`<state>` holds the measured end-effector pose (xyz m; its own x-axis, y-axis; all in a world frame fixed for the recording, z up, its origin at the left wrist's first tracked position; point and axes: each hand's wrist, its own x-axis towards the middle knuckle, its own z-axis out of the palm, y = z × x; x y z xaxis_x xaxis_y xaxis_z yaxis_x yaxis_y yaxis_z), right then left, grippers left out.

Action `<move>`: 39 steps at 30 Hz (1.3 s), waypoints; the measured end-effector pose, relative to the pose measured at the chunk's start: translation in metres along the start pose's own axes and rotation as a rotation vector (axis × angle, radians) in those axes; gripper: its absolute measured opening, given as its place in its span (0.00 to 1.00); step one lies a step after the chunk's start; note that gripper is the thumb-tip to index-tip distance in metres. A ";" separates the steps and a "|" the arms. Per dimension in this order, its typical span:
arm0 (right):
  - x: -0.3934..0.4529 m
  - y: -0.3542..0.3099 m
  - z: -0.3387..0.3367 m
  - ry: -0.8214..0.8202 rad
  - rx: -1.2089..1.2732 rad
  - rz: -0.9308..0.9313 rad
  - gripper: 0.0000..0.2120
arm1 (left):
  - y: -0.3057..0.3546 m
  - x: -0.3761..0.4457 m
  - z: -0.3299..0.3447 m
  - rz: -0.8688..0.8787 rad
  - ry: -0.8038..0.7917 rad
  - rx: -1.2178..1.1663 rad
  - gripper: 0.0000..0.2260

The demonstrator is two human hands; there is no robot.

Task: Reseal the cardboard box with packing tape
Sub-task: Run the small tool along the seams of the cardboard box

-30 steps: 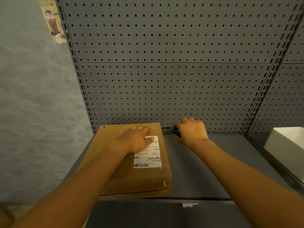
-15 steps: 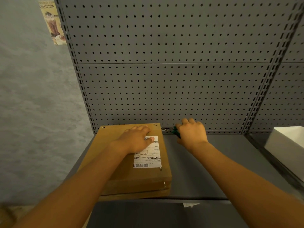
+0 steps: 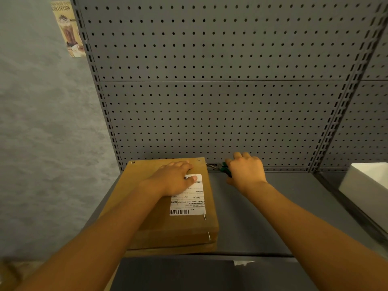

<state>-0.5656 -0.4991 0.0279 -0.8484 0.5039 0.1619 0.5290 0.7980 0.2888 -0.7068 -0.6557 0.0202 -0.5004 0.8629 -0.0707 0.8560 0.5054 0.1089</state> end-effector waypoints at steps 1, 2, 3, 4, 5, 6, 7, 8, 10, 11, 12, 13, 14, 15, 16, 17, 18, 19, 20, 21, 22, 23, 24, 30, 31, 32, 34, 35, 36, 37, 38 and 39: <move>0.001 0.000 -0.001 0.000 -0.006 0.000 0.20 | 0.000 0.000 0.000 0.000 -0.002 -0.004 0.27; 0.002 -0.001 -0.003 0.003 -0.013 0.000 0.19 | 0.000 0.000 0.001 -0.002 0.000 -0.008 0.27; 0.003 -0.001 -0.004 0.007 -0.018 -0.001 0.18 | -0.001 0.000 0.001 -0.005 0.003 -0.013 0.27; 0.002 -0.001 -0.004 0.008 -0.019 0.000 0.18 | -0.001 0.000 0.001 -0.007 0.004 -0.018 0.27; 0.002 -0.001 -0.004 0.005 -0.017 -0.001 0.18 | -0.001 0.000 0.001 -0.008 0.005 -0.021 0.27; 0.001 0.000 -0.003 0.001 -0.013 -0.003 0.18 | 0.000 0.000 0.001 -0.006 0.006 -0.021 0.27; 0.000 0.001 -0.002 -0.002 -0.009 -0.004 0.19 | 0.001 -0.001 0.001 -0.004 0.007 -0.020 0.27; 0.000 0.003 -0.001 -0.003 -0.006 -0.004 0.19 | 0.002 -0.001 0.000 -0.003 0.007 -0.021 0.27; 0.000 0.004 0.000 0.002 -0.005 0.000 0.18 | 0.003 -0.002 0.000 -0.006 0.010 -0.029 0.26; 0.000 0.004 0.000 0.004 -0.006 0.001 0.18 | 0.003 -0.002 0.000 -0.008 0.011 -0.032 0.26; 0.001 0.004 0.000 0.003 -0.006 -0.001 0.18 | 0.004 -0.001 0.000 -0.011 0.012 -0.035 0.26; 0.001 0.004 -0.001 0.000 -0.003 -0.003 0.18 | 0.004 -0.001 -0.001 -0.014 0.011 -0.038 0.26; 0.001 0.004 -0.001 -0.002 0.000 -0.004 0.19 | 0.004 -0.001 -0.001 -0.015 0.011 -0.040 0.26; 0.001 0.004 -0.001 -0.003 0.001 -0.004 0.19 | 0.005 -0.001 -0.001 -0.017 0.009 -0.041 0.26; 0.002 0.005 -0.001 -0.004 0.001 -0.004 0.18 | 0.005 -0.001 -0.001 -0.018 0.008 -0.042 0.26; 0.002 0.005 -0.001 -0.004 -0.002 -0.005 0.18 | 0.005 -0.001 -0.002 -0.019 0.007 -0.042 0.26; 0.002 0.005 -0.001 -0.003 -0.005 -0.006 0.18 | 0.006 -0.002 -0.002 -0.019 0.005 -0.044 0.26; 0.001 0.005 0.000 -0.002 -0.006 -0.006 0.18 | 0.006 -0.001 -0.002 -0.020 0.004 -0.045 0.26; 0.001 0.005 0.000 -0.002 -0.005 -0.005 0.18 | 0.005 -0.001 -0.002 -0.022 0.004 -0.046 0.26; 0.001 0.005 0.001 -0.004 -0.005 -0.004 0.19 | 0.005 -0.001 -0.002 -0.023 0.005 -0.046 0.26; 0.001 0.006 0.001 -0.007 -0.005 -0.004 0.19 | 0.005 -0.001 -0.002 -0.023 0.006 -0.045 0.26; 0.002 0.006 0.001 -0.007 -0.005 -0.004 0.19 | 0.005 0.000 -0.003 -0.023 0.006 -0.045 0.26; 0.003 0.006 0.000 -0.006 -0.006 -0.004 0.19 | 0.006 0.000 -0.003 -0.022 0.005 -0.045 0.26; 0.002 0.007 0.003 0.002 0.000 0.002 0.19 | 0.007 0.000 -0.005 -0.024 -0.001 -0.050 0.26; 0.002 0.008 0.004 0.003 0.001 0.004 0.19 | 0.008 0.000 -0.005 -0.023 -0.003 -0.051 0.26; 0.002 0.008 0.004 0.005 0.003 0.007 0.19 | 0.008 0.000 -0.005 -0.023 -0.005 -0.053 0.26; 0.003 0.008 0.002 0.008 0.002 0.007 0.19 | 0.008 0.001 -0.005 -0.027 -0.007 -0.062 0.26; 0.004 0.008 0.002 0.008 -0.002 0.005 0.19 | 0.008 0.000 -0.005 -0.028 -0.006 -0.065 0.26; 0.004 0.008 0.002 0.007 -0.006 0.004 0.20 | 0.008 0.000 -0.005 -0.028 -0.005 -0.066 0.26; 0.003 0.009 0.002 0.001 -0.008 0.004 0.20 | 0.008 0.000 -0.004 -0.027 -0.004 -0.066 0.26; 0.003 0.009 0.002 -0.006 -0.008 0.005 0.20 | 0.008 0.000 -0.004 -0.027 -0.003 -0.064 0.26; 0.003 0.010 0.002 -0.011 -0.005 0.007 0.20 | 0.009 0.000 -0.004 -0.027 -0.003 -0.063 0.26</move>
<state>-0.5633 -0.4887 0.0291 -0.8445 0.5130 0.1536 0.5348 0.7929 0.2919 -0.7002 -0.6510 0.0250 -0.5226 0.8490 -0.0778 0.8323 0.5278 0.1694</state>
